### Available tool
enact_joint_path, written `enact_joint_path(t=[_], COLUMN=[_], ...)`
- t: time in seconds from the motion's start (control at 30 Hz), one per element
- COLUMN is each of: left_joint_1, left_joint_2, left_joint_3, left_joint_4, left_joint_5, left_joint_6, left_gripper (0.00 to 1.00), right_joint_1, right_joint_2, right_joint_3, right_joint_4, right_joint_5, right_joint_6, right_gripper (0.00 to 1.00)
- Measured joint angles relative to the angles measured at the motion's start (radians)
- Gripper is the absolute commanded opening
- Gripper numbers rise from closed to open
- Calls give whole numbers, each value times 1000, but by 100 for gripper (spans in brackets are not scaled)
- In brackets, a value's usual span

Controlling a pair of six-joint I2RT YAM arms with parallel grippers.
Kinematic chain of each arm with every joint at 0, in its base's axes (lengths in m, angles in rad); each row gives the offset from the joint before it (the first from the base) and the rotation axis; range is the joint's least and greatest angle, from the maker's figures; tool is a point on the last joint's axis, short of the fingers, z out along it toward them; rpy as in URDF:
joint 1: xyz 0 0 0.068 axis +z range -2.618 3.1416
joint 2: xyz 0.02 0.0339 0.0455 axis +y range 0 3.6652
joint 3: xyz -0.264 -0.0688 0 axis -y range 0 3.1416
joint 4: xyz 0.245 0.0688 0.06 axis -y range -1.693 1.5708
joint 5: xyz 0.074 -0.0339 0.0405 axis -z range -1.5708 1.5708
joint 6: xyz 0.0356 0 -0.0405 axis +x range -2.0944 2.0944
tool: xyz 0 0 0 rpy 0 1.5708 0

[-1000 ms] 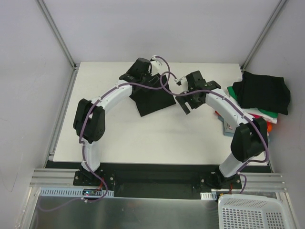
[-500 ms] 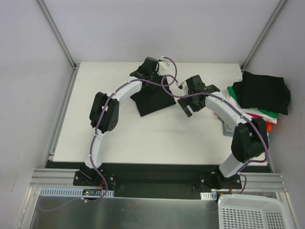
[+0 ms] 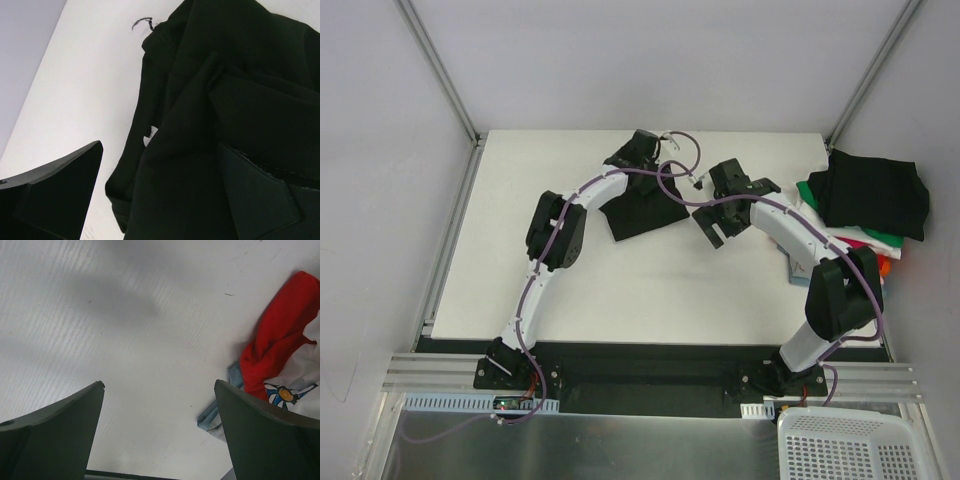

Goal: Fold and stack the t-shirts
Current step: Fold the tshirt

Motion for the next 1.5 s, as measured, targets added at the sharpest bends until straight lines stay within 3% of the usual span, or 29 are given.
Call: enact_joint_path(t=[0.4,0.77,1.2,1.5], left_joint_1=[-6,-37,-37,-41], left_joint_2=[-23,-230,-448,-457], left_joint_3=[-3,-56,-402,-492], left_joint_4=[-3,-6,12,5], left_joint_5=[-3,-58,-96,-30], left_joint_6=[-2,18,-14,-29], left_gripper=[99,99,99,99], right_joint_1=[12,17,11,-11], right_joint_2=[-6,-32,-59,-28], right_joint_3=[-17,-32,-6,66], right_joint_4=[-2,32,44,50], right_joint_5=[-5,-3,126,172], right_joint_6=[0,4,-7,-19], right_gripper=[96,96,96,96])
